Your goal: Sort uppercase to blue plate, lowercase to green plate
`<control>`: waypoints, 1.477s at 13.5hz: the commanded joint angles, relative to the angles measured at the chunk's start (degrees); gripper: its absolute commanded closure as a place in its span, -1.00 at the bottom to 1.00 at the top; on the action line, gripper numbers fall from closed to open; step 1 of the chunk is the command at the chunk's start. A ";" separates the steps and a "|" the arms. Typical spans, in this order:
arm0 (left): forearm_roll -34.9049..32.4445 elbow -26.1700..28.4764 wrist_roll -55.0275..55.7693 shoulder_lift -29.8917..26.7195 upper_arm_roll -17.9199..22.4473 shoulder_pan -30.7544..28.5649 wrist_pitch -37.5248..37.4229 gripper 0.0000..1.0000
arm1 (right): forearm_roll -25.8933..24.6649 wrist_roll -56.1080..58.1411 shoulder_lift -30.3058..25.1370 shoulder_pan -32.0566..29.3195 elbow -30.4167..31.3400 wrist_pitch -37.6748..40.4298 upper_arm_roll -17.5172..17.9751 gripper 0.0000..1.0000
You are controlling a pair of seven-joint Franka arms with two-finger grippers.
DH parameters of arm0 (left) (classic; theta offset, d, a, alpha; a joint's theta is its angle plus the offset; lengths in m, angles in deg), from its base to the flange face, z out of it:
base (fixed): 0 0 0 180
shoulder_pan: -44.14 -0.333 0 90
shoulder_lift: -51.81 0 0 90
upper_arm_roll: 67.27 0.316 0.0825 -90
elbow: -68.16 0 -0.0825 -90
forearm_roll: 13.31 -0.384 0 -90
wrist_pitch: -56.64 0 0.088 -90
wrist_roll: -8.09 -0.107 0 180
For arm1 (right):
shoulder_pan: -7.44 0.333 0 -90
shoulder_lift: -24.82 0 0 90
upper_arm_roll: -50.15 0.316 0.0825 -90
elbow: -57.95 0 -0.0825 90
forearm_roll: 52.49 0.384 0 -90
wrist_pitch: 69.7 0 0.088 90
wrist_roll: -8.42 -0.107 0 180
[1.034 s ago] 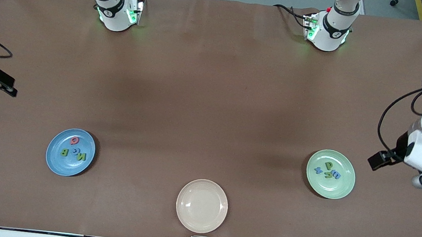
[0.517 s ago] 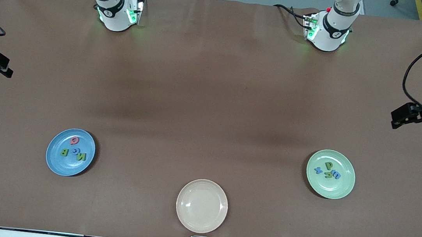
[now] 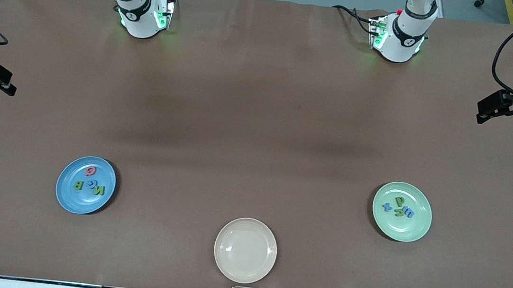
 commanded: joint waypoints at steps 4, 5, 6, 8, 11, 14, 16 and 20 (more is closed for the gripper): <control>2.89 9.66 -1.00 -7.40 1.19 0.49 3.34 -1.00 | -2.23 1.37 -0.94 -4.88 1.57 -0.74 5.71 -1.00; 3.16 9.66 -0.91 -7.57 1.19 0.58 3.07 -1.00 | -2.41 1.37 -1.11 -5.06 1.57 -0.65 6.08 -1.00; 3.16 9.66 -0.73 -7.84 1.28 0.93 2.90 -1.00 | -2.41 1.37 -1.29 -5.07 1.57 -0.56 6.17 -1.00; 3.16 9.57 -0.29 -7.84 1.10 1.55 2.54 -1.00 | -2.41 1.36 -2.51 -4.89 2.18 -0.56 6.17 -1.00; 3.07 9.05 -0.38 -7.23 0.57 1.55 2.54 -1.00 | -2.32 1.28 -7.60 -4.71 9.72 -5.64 6.08 -1.00; 2.90 8.17 -1.08 -6.96 0.57 1.46 2.54 -1.00 | -2.06 0.49 -8.23 -4.45 10.36 -5.22 5.73 -1.00; 2.81 7.82 -0.91 -7.05 0.57 1.37 2.54 -1.00 | -2.06 -4.49 -7.97 -4.45 10.18 -4.61 5.73 -1.00; 2.63 6.68 -0.21 -6.35 0.57 1.37 2.54 -1.00 | -2.06 -5.40 -7.80 -4.10 8.26 -0.66 5.82 -1.00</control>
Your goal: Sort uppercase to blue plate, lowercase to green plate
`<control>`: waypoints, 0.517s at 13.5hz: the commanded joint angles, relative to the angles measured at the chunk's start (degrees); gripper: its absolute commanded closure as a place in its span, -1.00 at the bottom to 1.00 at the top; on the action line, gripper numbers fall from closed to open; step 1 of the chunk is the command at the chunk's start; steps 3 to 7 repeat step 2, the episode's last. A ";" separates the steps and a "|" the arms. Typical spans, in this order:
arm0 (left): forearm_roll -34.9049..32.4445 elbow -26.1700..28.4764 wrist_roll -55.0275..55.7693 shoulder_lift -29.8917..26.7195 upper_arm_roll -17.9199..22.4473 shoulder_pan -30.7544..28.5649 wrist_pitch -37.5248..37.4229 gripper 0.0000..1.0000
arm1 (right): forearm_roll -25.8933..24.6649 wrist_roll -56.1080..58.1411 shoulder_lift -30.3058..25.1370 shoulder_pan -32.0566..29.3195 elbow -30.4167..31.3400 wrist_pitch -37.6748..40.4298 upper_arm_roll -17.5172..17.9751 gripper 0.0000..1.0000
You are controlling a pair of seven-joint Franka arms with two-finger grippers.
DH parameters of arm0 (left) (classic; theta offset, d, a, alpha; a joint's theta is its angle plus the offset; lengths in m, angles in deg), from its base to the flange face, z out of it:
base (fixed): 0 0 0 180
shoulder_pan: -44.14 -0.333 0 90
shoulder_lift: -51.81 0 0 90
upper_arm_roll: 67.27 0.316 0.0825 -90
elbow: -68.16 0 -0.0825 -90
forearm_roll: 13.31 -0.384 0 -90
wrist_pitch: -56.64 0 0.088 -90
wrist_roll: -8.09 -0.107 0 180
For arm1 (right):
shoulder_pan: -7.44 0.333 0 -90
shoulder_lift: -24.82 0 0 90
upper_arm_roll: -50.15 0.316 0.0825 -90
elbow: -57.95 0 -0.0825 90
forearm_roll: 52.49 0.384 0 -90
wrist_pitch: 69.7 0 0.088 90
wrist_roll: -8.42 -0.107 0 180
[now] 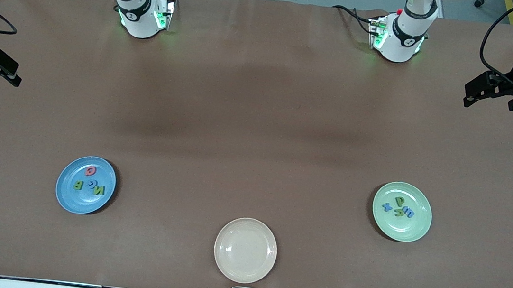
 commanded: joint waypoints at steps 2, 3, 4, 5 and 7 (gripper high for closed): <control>0.17 -0.91 -0.09 0.37 0.18 -0.03 0.15 -1.00 | -0.23 -1.15 -1.32 -0.86 -0.10 3.15 0.76 -1.00; 0.17 -0.91 -0.09 0.37 0.18 -0.03 0.15 -1.00 | -0.23 -1.15 -1.32 -0.86 -0.10 3.15 0.76 -1.00; 0.17 -0.91 -0.09 0.37 0.18 -0.03 0.15 -1.00 | -0.23 -1.15 -1.32 -0.86 -0.10 3.15 0.76 -1.00; 0.17 -0.91 -0.09 0.37 0.18 -0.03 0.15 -1.00 | -0.23 -1.15 -1.32 -0.86 -0.10 3.15 0.76 -1.00; 0.17 -0.91 -0.09 0.37 0.18 -0.03 0.15 -1.00 | -0.23 -1.15 -1.32 -0.86 -0.10 3.15 0.76 -1.00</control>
